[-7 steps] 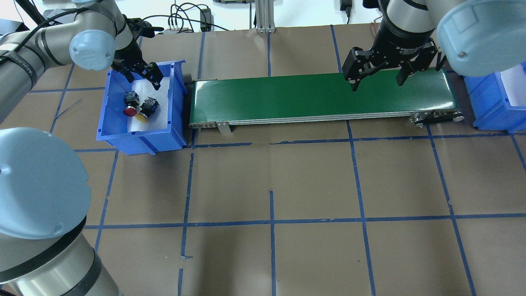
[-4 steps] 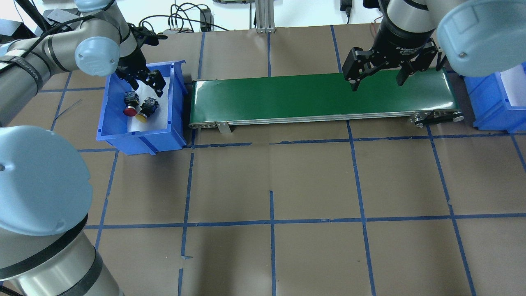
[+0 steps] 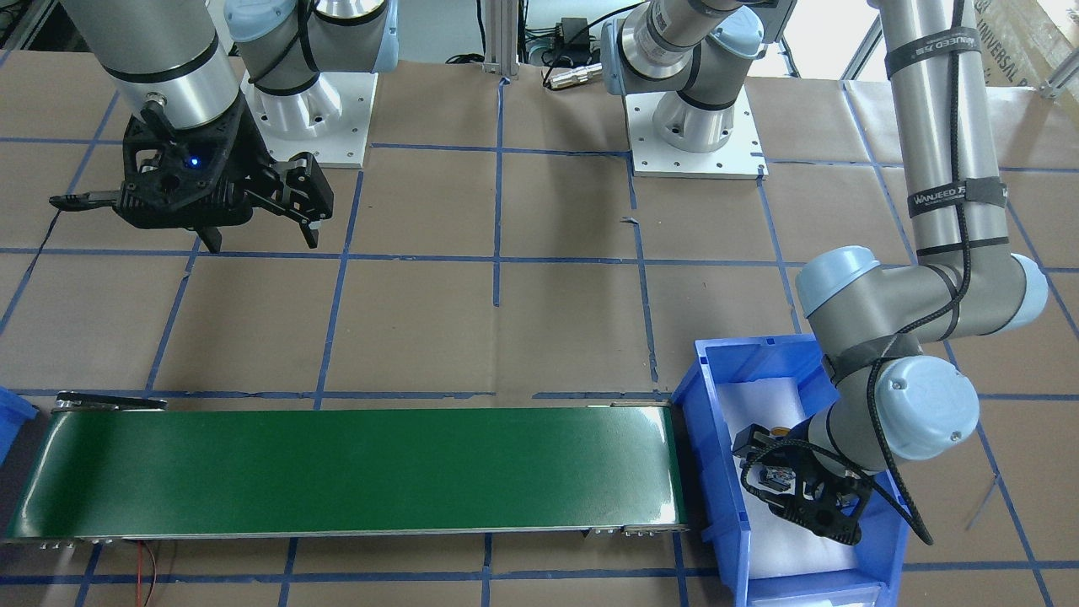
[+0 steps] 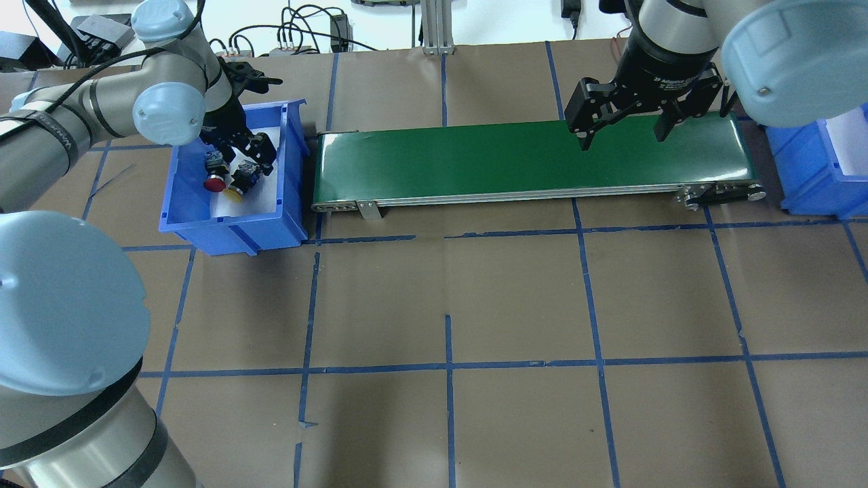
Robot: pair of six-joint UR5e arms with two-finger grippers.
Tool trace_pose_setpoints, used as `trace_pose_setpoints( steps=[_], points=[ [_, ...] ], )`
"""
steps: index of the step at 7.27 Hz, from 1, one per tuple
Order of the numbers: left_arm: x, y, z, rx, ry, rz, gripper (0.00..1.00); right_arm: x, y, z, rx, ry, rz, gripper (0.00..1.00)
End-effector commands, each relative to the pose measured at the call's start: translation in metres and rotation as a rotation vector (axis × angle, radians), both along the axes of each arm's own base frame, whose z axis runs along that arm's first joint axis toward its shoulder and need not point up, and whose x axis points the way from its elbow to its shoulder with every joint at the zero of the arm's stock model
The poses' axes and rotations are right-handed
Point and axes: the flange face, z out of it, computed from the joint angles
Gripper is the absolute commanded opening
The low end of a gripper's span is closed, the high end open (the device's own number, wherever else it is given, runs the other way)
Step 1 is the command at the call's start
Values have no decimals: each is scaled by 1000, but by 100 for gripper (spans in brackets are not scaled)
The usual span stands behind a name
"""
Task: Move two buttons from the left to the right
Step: 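Close the left gripper on the yellow push-button, then lift the yellow button and set it on the green conveyor, open left gripper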
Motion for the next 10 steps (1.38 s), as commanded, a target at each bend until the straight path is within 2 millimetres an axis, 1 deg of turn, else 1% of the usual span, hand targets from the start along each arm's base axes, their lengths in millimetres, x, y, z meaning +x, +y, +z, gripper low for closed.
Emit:
trace_pose_setpoints(
  steps=[1,2,3,4,5,6,7,9,10],
  points=[
    [0,3,-6,4,1,3,77,0,0,0,0,0,0,100],
    [0,3,-6,4,-1,3,61,0,0,0,0,0,0,100],
    [1,3,-4,1,-3,6,38,0,0,0,0,0,0,100],
    [1,2,-2,-3,-7,11,22,0,0,-1,1,0,0,100],
    [1,3,1,-7,-10,13,18,1,0,-1,2,0,2,100],
    [1,-3,21,-36,-17,13,16,0,0,-1,2,0,0,100],
    [0,6,61,-66,-25,19,16,0,0,0,0,0,0,100],
    [-7,37,146,-66,-26,47,16,1,0,-1,1,2,2,100],
    [-15,48,183,-60,-25,123,16,0,0,-1,1,2,0,100]
  ],
)
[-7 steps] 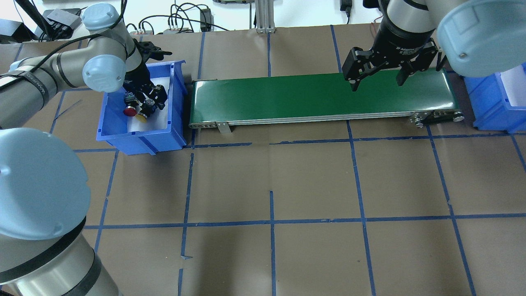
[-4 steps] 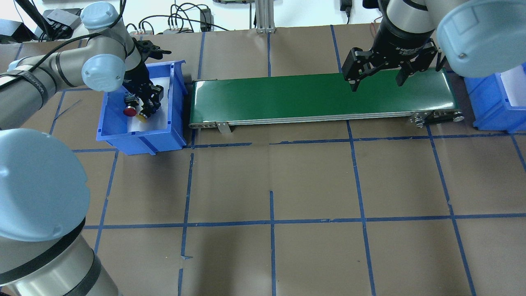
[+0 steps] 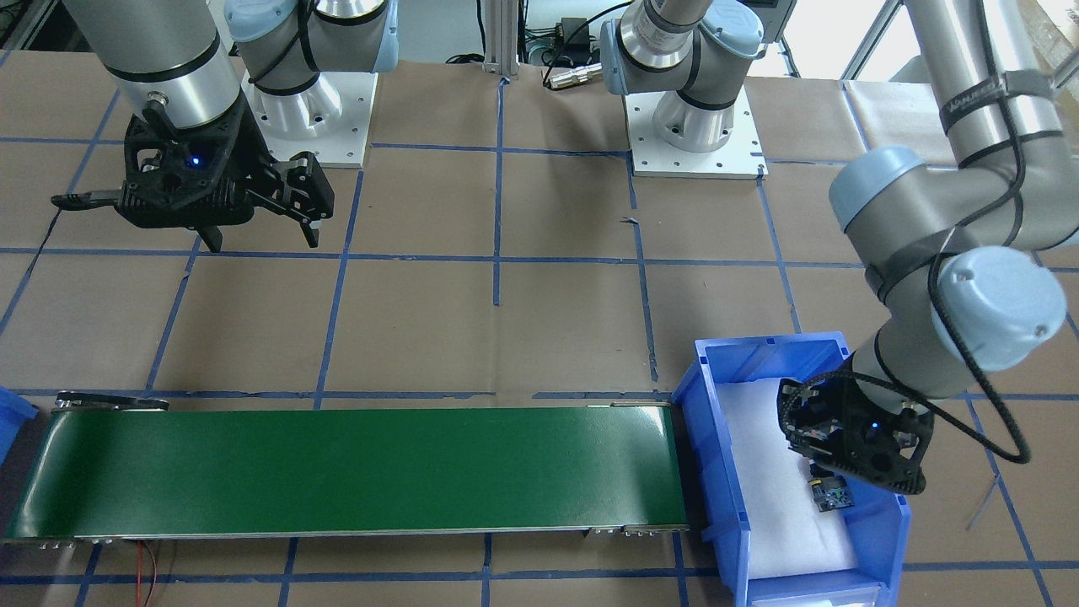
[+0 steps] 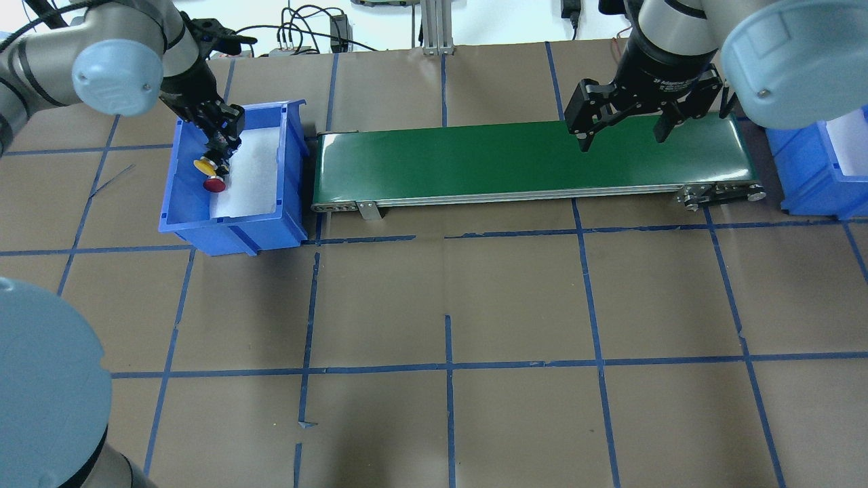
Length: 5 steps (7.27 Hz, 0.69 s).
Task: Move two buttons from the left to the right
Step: 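Lift the yellow button and set it on the green conveyor, open left gripper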
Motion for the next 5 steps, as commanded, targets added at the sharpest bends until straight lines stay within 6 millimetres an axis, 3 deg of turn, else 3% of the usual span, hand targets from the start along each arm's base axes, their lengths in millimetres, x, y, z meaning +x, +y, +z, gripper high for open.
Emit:
trace_pose_setpoints(
  steps=[1,3,4,5],
  points=[
    [-23,17,68,8,13,126,16,0,0,0,0,0,1,100],
    [-76,15,63,-4,31,248,16,1,0,0,0,0,1,100],
    [-115,8,45,-14,34,268,16,0,0,0,0,0,0,100],
    [-157,-3,12,-33,40,285,16,0,0,0,0,2,-1,100]
  ],
)
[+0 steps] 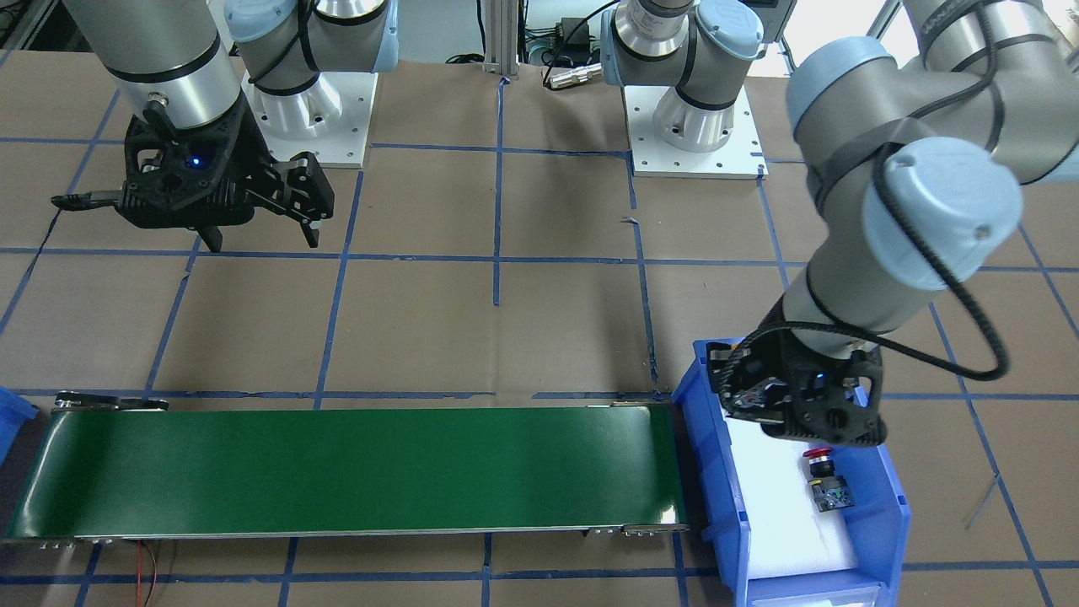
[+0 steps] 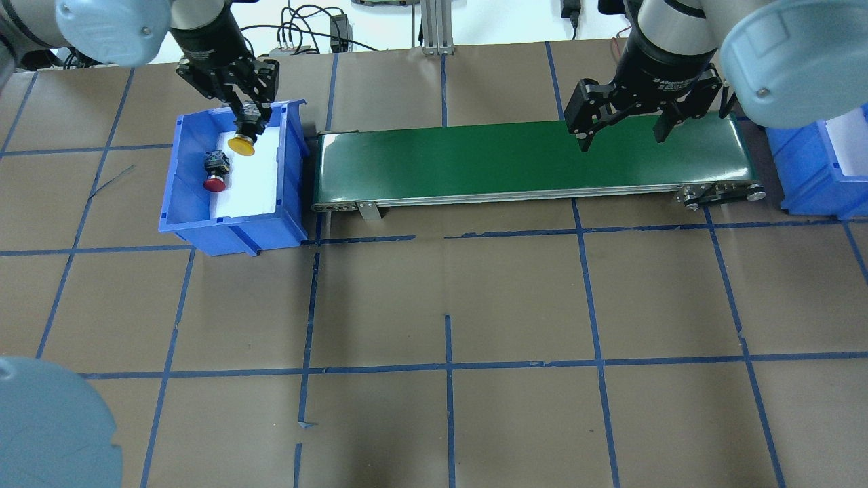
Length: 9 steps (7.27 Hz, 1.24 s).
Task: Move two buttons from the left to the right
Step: 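Lift the yellow button and set it on the green conveyor, open left gripper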
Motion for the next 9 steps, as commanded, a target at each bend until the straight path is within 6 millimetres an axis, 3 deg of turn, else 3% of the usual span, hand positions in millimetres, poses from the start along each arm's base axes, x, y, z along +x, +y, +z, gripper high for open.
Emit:
trace_pose_setpoints(
  steps=[1,2,3,4,5,6,7,8,9],
  points=[
    [-84,-17,-62,-32,5,34,16,0,0,0,0,1,-1,100],
    [-119,-19,-93,-34,19,60,16,0,0,0,0,1,1,100],
    [-148,-18,-107,-58,59,90,16,0,0,0,0,1,1,100],
    [-153,-18,-113,-55,57,88,22,0,0,0,0,1,-1,100],
    [-152,-13,-100,-60,43,87,79,0,0,0,0,1,-1,100],
    [-148,-11,-99,-36,34,87,84,0,0,0,0,1,-2,100],
    [-144,-13,-102,-29,31,84,100,0,0,0,0,1,-1,100],
    [-127,-19,-99,-29,31,84,100,0,0,0,0,1,1,100],
    [-84,-26,-75,-41,31,40,100,0,0,0,0,3,1,100]
  ],
)
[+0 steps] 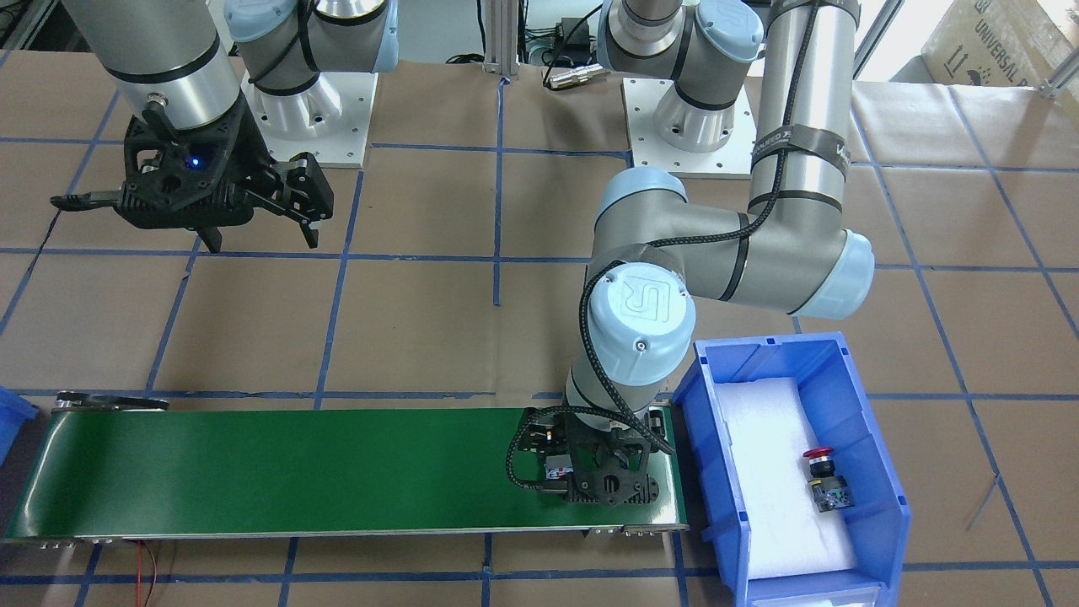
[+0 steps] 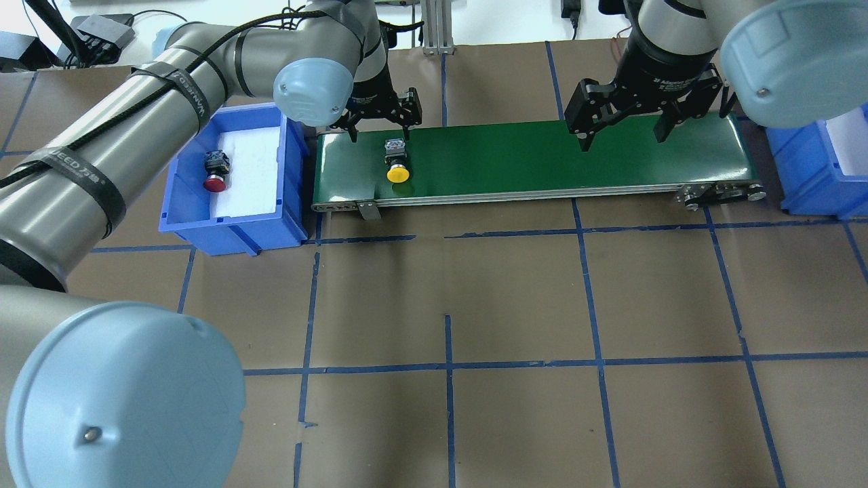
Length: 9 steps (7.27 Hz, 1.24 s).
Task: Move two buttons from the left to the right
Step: 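Lift the yellow button and set it on the green conveyor, open left gripper, then move the left gripper back over the red button in the bin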
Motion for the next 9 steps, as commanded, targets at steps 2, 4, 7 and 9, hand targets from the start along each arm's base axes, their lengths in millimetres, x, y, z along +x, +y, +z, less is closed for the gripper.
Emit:
trace_pose_setpoints(
  steps=[2,4,7,9],
  points=[
    [163,-11,61,10,-11,-155,100,0,0,0,0,0,-2,100],
    [218,-13,65,35,-110,-372,100,0,0,1,-1,-1,-2,100],
    [222,-12,58,70,-154,-774,100,0,0,1,-1,-1,-2,100],
    [214,-11,59,64,-147,-801,100,0,0,0,0,1,-2,100]
  ],
)
